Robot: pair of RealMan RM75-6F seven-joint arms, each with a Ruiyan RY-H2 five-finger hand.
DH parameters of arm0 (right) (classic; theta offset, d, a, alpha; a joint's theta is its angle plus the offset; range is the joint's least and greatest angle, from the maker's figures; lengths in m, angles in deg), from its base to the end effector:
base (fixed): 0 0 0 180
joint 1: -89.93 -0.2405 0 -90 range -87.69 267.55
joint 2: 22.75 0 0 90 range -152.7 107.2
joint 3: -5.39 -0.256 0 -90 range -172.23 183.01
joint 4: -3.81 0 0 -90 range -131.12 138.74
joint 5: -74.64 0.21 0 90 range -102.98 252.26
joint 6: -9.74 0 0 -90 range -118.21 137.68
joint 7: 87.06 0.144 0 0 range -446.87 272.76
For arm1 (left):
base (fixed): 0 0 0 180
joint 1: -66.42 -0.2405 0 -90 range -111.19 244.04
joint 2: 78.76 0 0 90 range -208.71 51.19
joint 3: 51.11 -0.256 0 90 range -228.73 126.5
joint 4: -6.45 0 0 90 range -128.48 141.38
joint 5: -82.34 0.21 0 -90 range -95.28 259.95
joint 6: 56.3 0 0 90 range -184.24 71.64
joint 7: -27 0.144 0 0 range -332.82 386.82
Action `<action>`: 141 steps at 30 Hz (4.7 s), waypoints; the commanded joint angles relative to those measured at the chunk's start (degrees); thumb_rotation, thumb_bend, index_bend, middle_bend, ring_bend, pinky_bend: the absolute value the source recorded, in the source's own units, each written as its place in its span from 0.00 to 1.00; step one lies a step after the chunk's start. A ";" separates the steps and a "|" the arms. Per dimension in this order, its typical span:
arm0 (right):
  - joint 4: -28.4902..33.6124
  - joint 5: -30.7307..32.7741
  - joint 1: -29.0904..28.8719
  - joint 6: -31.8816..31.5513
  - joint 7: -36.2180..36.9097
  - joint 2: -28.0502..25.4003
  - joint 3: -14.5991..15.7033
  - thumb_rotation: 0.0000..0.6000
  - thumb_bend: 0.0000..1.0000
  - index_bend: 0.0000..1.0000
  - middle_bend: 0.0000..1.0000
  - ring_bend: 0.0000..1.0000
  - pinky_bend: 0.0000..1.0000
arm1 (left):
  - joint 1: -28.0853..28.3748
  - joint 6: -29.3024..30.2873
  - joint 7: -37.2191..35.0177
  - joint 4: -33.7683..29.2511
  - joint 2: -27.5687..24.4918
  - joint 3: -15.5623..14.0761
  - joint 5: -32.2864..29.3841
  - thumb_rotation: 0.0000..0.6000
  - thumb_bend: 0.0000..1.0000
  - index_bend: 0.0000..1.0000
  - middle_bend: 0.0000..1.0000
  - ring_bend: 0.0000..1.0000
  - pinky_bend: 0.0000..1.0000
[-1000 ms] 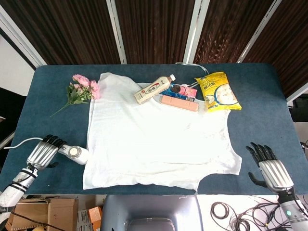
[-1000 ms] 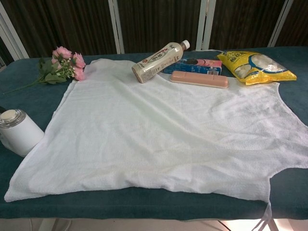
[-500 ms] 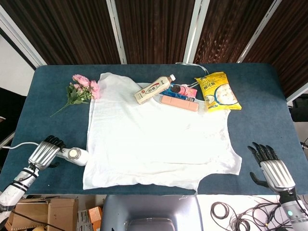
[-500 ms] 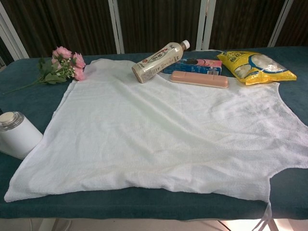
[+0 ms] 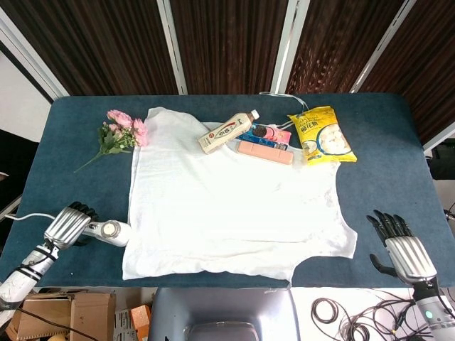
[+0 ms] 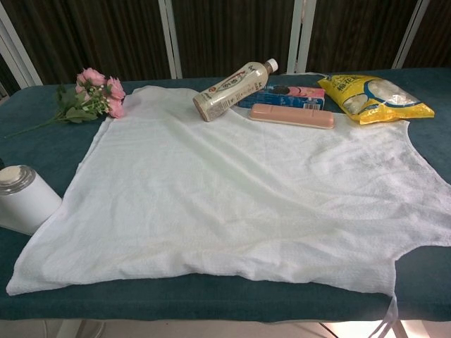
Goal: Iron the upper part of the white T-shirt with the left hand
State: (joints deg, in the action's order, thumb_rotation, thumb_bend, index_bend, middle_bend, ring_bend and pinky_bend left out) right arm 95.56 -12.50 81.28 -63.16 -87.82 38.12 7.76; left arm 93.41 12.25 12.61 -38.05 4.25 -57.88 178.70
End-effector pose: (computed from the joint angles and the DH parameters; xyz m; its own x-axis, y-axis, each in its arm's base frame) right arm -0.3254 -0.1779 0.1394 0.4772 -0.2648 0.8380 -0.8772 -0.0862 0.4723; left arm -0.3560 0.3040 0.0857 0.7319 0.1534 0.6639 0.6558 -0.4233 -0.6251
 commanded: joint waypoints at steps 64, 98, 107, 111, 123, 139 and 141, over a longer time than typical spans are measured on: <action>0.54 1.81 -0.21 2.07 -0.96 -0.39 0.15 1.00 0.31 0.00 0.00 0.00 0.00 | -0.30 -1.79 26.16 -0.23 2.32 2.78 -4.14 1.00 0.13 0.72 0.52 0.35 0.16; 0.45 2.22 -0.35 2.79 -1.30 -0.17 0.23 1.00 0.31 0.00 0.00 0.00 0.00 | 2.29 -4.81 -14.77 3.52 1.71 0.58 -2.91 1.00 0.50 0.97 0.76 0.75 0.64; 0.57 2.24 -0.79 3.70 -1.71 0.02 0.38 1.00 0.31 0.00 0.00 0.00 0.00 | 4.73 -11.63 -7.48 -12.85 -6.93 2.32 -6.74 1.00 0.58 0.99 0.78 0.77 0.65; 0.57 1.96 -0.89 3.84 -1.63 0.01 0.53 1.00 0.31 0.00 0.00 0.00 0.00 | 7.13 -19.15 -1.38 -23.66 -12.31 4.43 -12.40 1.00 0.58 0.99 0.78 0.77 0.65; 0.46 1.68 -1.75 5.45 -0.93 -0.17 0.88 1.00 0.31 0.00 0.00 0.00 0.00 | 13.16 -26.94 5.57 -40.12 -17.23 13.68 -30.47 1.00 0.50 0.99 0.79 0.78 0.66; 0.09 0.73 -2.97 7.44 1.94 -0.94 1.55 1.00 0.31 0.00 0.00 0.00 0.00 | 28.74 -25.20 39.70 -35.52 -2.66 13.74 -65.23 1.00 0.50 1.00 0.79 0.79 0.67; 0.03 0.52 -3.01 7.40 2.38 -1.07 1.64 1.00 0.31 0.00 0.00 0.00 0.00 | 30.49 -25.21 42.04 -35.33 -1.61 13.58 -68.65 1.00 0.50 1.00 0.79 0.79 0.67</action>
State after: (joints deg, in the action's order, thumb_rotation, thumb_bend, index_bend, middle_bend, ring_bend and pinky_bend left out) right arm 95.63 -11.92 78.29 -55.76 -85.50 37.09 9.36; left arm 120.76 -13.39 51.49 -74.33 0.06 -44.05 114.48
